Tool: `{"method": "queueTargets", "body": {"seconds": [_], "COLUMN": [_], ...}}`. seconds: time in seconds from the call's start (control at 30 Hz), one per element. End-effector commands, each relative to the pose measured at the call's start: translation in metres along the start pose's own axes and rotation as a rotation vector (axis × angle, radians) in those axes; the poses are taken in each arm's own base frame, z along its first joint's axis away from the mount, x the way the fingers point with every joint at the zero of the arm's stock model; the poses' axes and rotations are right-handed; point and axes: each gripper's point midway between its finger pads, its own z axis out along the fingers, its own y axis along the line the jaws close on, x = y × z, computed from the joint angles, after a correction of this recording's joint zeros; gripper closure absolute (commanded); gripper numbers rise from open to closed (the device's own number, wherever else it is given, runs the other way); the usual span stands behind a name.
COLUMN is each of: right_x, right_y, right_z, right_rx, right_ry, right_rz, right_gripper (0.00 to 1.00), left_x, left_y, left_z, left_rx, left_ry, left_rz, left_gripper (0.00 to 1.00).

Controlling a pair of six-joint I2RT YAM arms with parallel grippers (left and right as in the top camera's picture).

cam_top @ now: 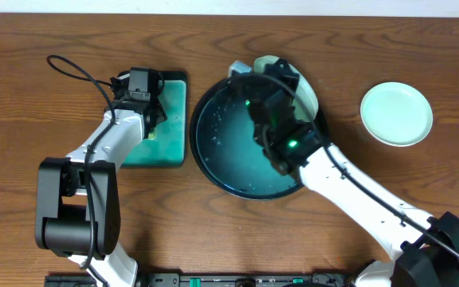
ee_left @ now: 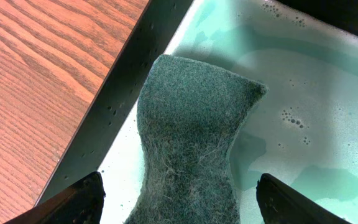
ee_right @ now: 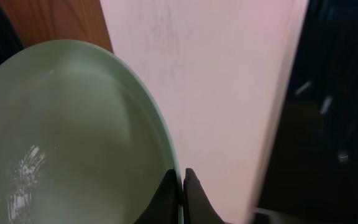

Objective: Clean dirty plates on tray and stack at the side
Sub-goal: 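Drag the pale green plate across the black tray with the right gripper, then lift the pale green plate right and lower it onto the stack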

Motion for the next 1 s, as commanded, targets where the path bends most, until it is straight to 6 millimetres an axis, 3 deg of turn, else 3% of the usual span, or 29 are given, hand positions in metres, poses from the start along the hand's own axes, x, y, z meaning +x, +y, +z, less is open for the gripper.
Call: {"method": "queueTargets", "body": {"seconds": [0.0,0.37,0.6,0.7,0.8,0.97], "right_x": [-0.003,-0.031,-0.038,-0.037,-0.029,-0.005], "right_y": [-0.009,-0.002,0.003,0.015,0.013,0.013], "right_z": [-0.015,-0.042,-0.045,-0.043,-0.035,0.003], "right_rx": [0.048,0.062,0.049,0.012,0.007,-0.064], "right_ry": [0.053,-0.002,-0.035,-0.042,-0.019,-0.035], "right_rz": [-0.132,-0.222,-0.178,-0.178,-0.112,0.264], "right_gripper": [0.99,0.99,0.99,0.99,0.99,0.99], "left_x": [0.002,0.002,0.002,0.002,0.002,0.002], "left_y": [0.003,0.003,0.003,0.003,0.003,0.003], "left_z": [0.001,0.001,0.001,0.001,0.001,0.001], "left_rx": [-0.012,-0.012,-0.012,-0.012,-0.012,-0.012], "left_ry": [0.002,0.002,0.002,0.002,0.002,0.002], "left_rz": [-0.001,-0.001,-0.001,-0.001,-0.001,-0.001], "left_gripper": [0.21,0.21,0.21,0.21,0.21,0.21]}}
